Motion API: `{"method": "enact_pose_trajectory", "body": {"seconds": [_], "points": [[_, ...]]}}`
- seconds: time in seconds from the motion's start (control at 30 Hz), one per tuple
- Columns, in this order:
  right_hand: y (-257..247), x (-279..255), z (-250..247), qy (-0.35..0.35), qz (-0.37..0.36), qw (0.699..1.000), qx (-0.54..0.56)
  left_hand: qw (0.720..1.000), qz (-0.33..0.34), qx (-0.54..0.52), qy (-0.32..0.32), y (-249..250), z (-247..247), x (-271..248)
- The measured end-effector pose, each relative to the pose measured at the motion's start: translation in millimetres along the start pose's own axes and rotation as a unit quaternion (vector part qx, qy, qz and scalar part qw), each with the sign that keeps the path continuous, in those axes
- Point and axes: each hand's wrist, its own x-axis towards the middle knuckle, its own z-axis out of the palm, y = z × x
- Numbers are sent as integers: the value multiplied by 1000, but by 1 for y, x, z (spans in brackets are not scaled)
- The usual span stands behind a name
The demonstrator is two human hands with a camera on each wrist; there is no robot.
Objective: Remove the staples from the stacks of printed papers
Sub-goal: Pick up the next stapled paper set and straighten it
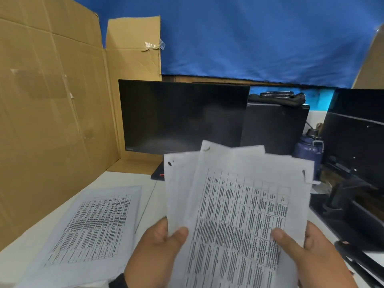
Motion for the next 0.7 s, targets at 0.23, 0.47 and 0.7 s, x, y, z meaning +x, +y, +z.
{"method": "enact_pose_trajectory", "body": {"seconds": [0.23, 0.47, 0.7], "points": [[-53, -3, 20, -30, -227, 974, -1, 979, 195, -20, 61, 53, -9, -6], [17, 13, 47, -37, -135, 990, -33, 986, 112, 88, 82, -6, -9, 22], [18, 17, 49, -3, -146, 989, -16, 986, 109, 59, 110, -8, -15, 27]]}}
